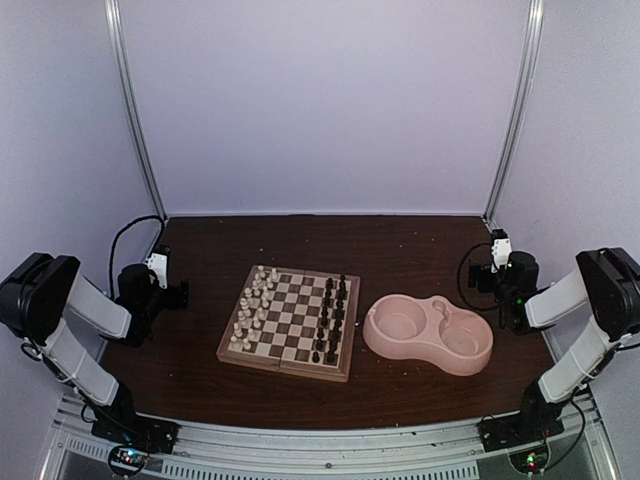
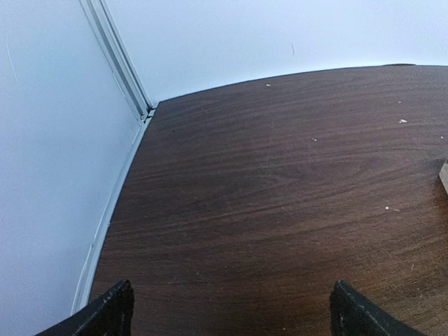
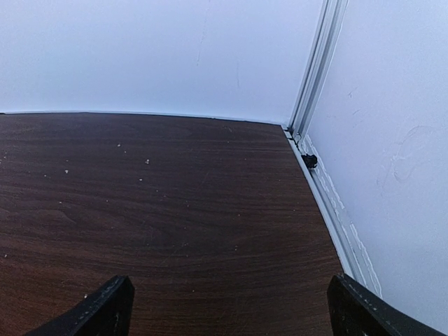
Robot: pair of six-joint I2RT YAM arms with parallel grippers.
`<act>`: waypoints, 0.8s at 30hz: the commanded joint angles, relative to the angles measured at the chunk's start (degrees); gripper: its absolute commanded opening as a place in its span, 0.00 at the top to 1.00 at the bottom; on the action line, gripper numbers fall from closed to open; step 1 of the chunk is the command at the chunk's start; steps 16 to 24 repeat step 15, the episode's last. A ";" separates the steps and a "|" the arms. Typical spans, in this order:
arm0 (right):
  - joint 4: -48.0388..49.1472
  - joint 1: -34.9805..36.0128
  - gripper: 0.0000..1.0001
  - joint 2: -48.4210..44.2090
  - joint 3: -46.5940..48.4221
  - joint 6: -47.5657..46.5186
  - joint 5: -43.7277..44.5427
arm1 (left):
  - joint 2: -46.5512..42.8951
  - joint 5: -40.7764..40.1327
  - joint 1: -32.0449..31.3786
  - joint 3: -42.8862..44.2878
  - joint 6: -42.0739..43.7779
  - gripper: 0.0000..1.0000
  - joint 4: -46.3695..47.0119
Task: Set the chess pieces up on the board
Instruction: Reset both arms
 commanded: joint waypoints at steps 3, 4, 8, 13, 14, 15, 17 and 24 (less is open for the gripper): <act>0.36 -0.28 0.00 -0.09 0.74 0.54 0.97 | 0.20 -0.48 0.42 0.29 -0.46 0.02 2.66; 0.36 -0.32 0.00 -0.09 0.74 0.56 0.89 | 0.20 -0.54 0.46 0.28 -0.49 0.02 2.70; 0.29 -0.35 0.00 -0.09 0.74 0.56 0.92 | 0.27 -0.42 0.46 0.42 -0.48 0.02 2.55; 0.36 -0.35 0.00 -0.07 0.74 0.56 0.93 | 0.28 -0.20 0.47 0.60 -0.43 0.02 2.13; 0.36 -0.33 0.00 -0.08 0.74 0.56 0.93 | 0.28 -0.29 0.47 0.51 -0.51 0.02 2.32; 0.36 -0.32 0.00 -0.13 0.74 0.58 0.95 | 0.24 -0.31 0.47 0.55 -0.50 0.02 2.28; 0.36 -0.32 0.00 -0.13 0.74 0.58 0.95 | 0.24 -0.31 0.47 0.55 -0.50 0.02 2.28; 0.36 -0.32 0.00 -0.13 0.74 0.58 0.95 | 0.24 -0.31 0.47 0.55 -0.50 0.02 2.28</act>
